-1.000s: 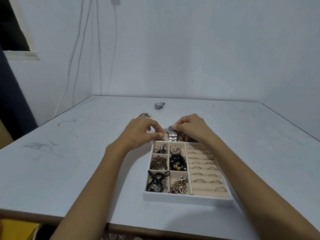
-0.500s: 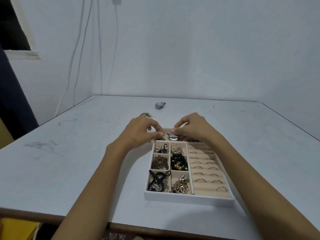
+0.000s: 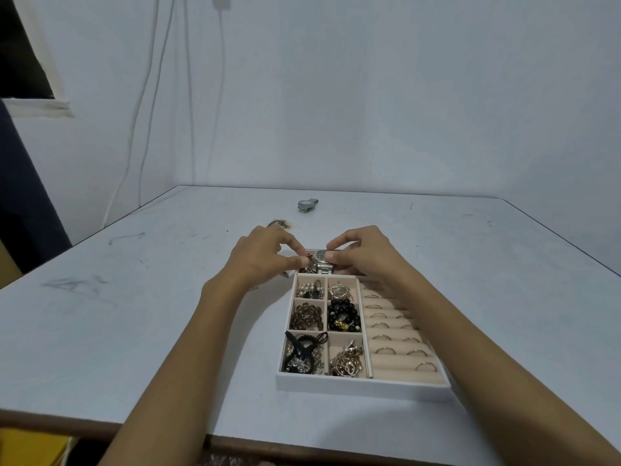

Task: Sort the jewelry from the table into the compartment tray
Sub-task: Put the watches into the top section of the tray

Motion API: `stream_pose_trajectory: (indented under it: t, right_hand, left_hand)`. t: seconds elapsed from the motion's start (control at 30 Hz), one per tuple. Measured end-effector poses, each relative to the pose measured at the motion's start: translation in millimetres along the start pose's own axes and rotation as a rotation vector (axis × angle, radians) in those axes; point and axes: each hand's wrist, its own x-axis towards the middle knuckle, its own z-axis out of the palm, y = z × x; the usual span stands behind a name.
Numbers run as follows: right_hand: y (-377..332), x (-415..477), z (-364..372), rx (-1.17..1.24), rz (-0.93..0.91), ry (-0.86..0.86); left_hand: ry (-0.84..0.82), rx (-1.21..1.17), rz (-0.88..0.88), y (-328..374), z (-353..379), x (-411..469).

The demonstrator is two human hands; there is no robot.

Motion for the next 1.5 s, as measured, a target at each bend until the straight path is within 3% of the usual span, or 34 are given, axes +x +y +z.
stream_pose_trajectory:
  t: [0.27, 0.8, 1.5]
  right_hand:
    - [0.3, 3.5, -0.9, -0.008, 0.026, -0.022]
    - [-6.1, 1.2, -8.1, 0.078, 0.123, -0.112]
    - [-9.8, -2.1, -22.5, 0.129, 0.174, -0.112]
  left_hand:
    - [0.106, 0.156, 0.012, 4.0, -0.1, -0.2]
    - [0.15, 0.188, 0.008, 10.0, 0.6, -2.0]
    - [0.243, 0.447, 0.061, 24.6, 10.9, -3.9]
